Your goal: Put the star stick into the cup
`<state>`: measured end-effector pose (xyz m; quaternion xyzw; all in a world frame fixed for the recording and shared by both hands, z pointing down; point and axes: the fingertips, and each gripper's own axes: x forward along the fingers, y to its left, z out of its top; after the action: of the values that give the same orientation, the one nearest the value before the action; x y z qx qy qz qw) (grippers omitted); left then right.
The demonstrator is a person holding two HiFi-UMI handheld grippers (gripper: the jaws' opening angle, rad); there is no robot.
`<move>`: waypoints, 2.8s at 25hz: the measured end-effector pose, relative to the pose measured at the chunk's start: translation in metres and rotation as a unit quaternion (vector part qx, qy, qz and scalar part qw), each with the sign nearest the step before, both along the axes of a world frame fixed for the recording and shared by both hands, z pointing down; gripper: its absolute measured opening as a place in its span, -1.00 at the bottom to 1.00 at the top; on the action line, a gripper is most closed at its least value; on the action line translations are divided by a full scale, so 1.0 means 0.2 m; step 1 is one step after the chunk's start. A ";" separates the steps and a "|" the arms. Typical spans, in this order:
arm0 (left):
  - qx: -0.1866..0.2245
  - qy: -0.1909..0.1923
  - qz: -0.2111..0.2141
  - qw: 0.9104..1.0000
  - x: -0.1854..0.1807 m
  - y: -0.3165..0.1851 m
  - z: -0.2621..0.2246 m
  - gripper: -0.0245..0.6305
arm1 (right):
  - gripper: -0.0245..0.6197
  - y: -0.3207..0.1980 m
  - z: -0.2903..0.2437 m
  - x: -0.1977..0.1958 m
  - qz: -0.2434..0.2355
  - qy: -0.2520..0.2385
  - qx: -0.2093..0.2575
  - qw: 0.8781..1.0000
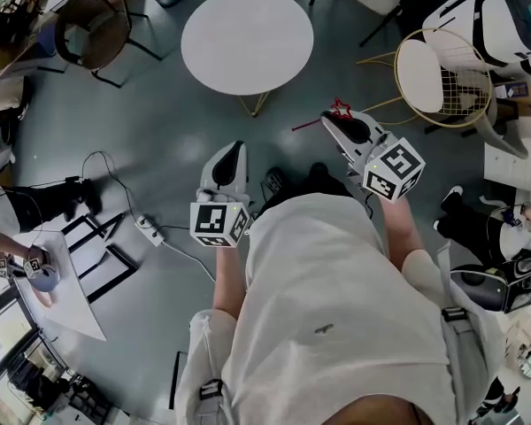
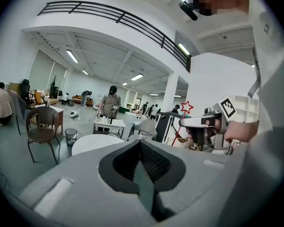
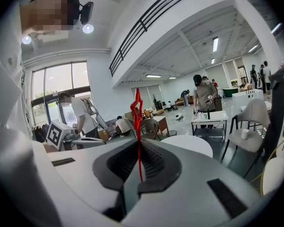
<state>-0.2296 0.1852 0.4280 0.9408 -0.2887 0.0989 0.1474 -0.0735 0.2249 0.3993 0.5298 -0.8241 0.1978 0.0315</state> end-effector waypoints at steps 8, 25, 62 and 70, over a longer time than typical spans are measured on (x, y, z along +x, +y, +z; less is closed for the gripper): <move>-0.001 -0.001 0.014 1.000 -0.04 0.02 0.02 -0.89 | -0.87 0.02 0.01 -0.02 0.023 -0.013 0.001 1.000; 0.002 -0.010 -0.003 1.000 0.22 -0.10 0.00 -0.89 | -0.86 -0.13 0.03 0.26 0.010 -0.029 -0.001 1.000; 0.001 -0.037 -0.112 0.993 1.10 -0.45 -0.05 -0.89 | -0.86 -0.65 0.10 1.07 -0.112 -0.063 -0.015 0.992; -0.018 -0.034 -0.094 0.995 1.04 -0.59 0.03 -0.89 | -0.86 -0.82 0.11 0.95 -0.108 -0.053 -0.020 0.992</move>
<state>-0.0222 0.0665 0.4338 0.9027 -0.3793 0.1218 0.1627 0.1167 0.0619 0.4216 0.4252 -0.8731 0.2377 0.0193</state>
